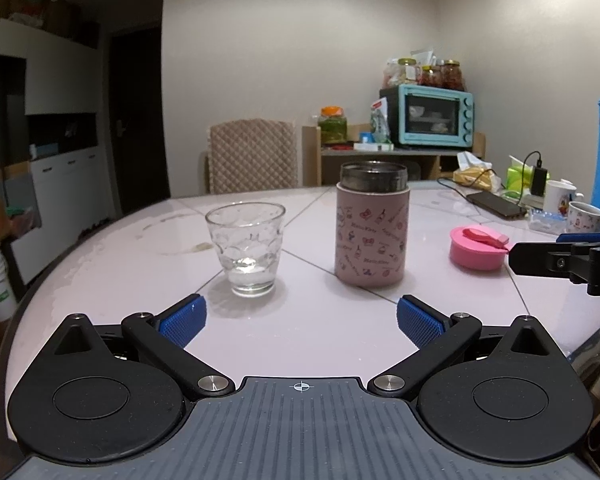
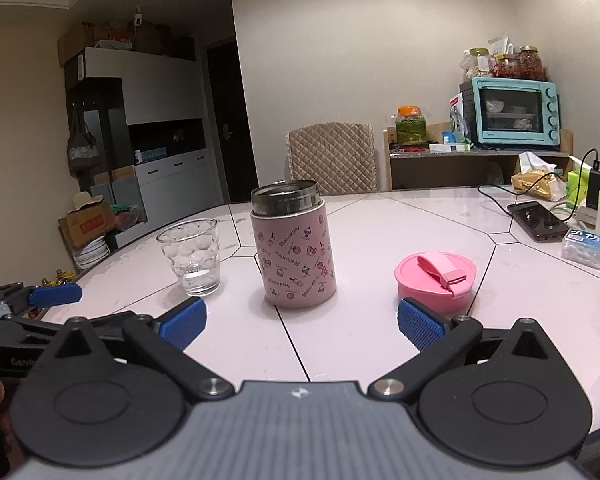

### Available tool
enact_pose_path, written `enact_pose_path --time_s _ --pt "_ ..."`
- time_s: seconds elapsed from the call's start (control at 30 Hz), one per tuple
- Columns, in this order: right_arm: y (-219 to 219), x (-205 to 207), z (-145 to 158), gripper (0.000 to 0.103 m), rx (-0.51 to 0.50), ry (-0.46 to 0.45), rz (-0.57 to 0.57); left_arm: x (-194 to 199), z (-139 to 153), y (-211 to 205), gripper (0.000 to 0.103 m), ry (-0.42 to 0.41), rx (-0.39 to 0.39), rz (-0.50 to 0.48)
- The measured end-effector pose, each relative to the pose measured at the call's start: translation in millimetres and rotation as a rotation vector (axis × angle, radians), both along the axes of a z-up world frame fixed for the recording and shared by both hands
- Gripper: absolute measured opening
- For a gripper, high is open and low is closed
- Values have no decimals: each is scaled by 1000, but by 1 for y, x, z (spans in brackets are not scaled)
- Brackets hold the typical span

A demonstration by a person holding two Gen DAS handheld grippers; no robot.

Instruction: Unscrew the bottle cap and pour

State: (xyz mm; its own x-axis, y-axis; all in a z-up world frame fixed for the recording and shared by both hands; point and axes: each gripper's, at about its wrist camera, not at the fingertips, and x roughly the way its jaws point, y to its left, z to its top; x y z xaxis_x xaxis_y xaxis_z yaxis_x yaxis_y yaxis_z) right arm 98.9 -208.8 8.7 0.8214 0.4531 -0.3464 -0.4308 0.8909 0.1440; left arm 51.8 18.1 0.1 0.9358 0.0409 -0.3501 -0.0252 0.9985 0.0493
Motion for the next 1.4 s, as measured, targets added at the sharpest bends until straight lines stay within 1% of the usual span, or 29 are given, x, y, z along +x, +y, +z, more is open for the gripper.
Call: enact_pose_path --time_s 0.27,0.73,1.07,1.4 --pt "-4 -7 -2 103 7 -4 -9 -17 4 -6 103 -22 11 -10" --pt "-4 -25 -8 103 -14 -22 -7 -37 5 -7 103 -48 -17 -7" --pt "-9 -34 -14 103 -18 -27 -15 -47 1 -3 103 -43 -30 6" --pt "-11 -41 -15 103 -17 -33 -16 -53 2 -6 103 -47 -32 -2"
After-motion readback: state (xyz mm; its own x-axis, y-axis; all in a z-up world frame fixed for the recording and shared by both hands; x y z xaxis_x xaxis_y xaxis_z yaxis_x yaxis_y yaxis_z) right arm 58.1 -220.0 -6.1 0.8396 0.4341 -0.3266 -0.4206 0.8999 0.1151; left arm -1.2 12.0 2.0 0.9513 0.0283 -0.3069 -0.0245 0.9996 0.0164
